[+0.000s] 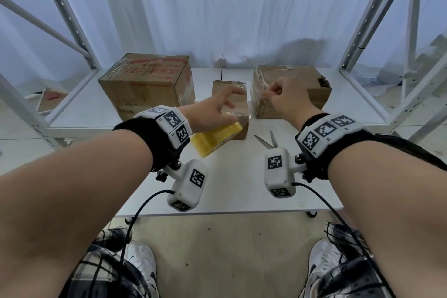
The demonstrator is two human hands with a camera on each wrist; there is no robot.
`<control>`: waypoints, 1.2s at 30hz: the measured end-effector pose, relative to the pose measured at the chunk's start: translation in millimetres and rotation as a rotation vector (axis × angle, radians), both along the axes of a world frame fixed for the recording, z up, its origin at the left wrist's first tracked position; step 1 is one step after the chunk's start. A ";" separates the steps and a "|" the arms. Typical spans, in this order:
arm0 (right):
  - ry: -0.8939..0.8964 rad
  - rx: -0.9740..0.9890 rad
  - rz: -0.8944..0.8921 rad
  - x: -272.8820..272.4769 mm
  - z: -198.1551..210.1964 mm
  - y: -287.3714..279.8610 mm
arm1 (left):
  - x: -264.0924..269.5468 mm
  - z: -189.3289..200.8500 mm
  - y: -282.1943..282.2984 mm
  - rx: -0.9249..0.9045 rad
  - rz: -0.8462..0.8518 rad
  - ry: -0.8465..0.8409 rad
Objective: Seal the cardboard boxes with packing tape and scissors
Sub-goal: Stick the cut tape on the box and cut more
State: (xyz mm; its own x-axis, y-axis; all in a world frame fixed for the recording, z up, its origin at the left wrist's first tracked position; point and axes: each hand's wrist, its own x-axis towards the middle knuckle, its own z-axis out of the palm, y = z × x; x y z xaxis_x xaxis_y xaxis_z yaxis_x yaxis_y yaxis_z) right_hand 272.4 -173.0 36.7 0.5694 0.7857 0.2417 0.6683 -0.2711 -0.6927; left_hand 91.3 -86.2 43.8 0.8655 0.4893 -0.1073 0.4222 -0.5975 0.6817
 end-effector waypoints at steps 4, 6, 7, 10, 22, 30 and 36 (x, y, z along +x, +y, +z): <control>-0.011 -0.006 0.031 0.1 1.3 -1.4 | 3.9 -6.0 9.6 -0.055 0.133 0.165; -0.030 -0.020 0.043 -0.9 0.0 0.8 | 6.0 -12.1 13.1 -0.076 0.176 0.239; -0.036 -0.022 0.045 -0.9 -1.3 1.6 | 6.7 -14.7 13.9 -0.094 0.181 0.248; -0.045 -0.032 0.024 1.3 -4.6 1.3 | 6.2 -15.4 12.9 -0.195 0.171 0.202; -0.061 -0.076 -0.004 6.2 -9.6 -3.1 | 0.0 4.1 -2.0 -0.334 -0.021 0.030; -0.231 0.001 0.077 -13.9 6.1 4.2 | 8.9 5.3 -2.6 -0.071 0.104 0.119; -0.219 0.009 0.074 -14.9 5.7 5.7 | 5.5 9.2 -9.0 -0.067 0.038 -0.057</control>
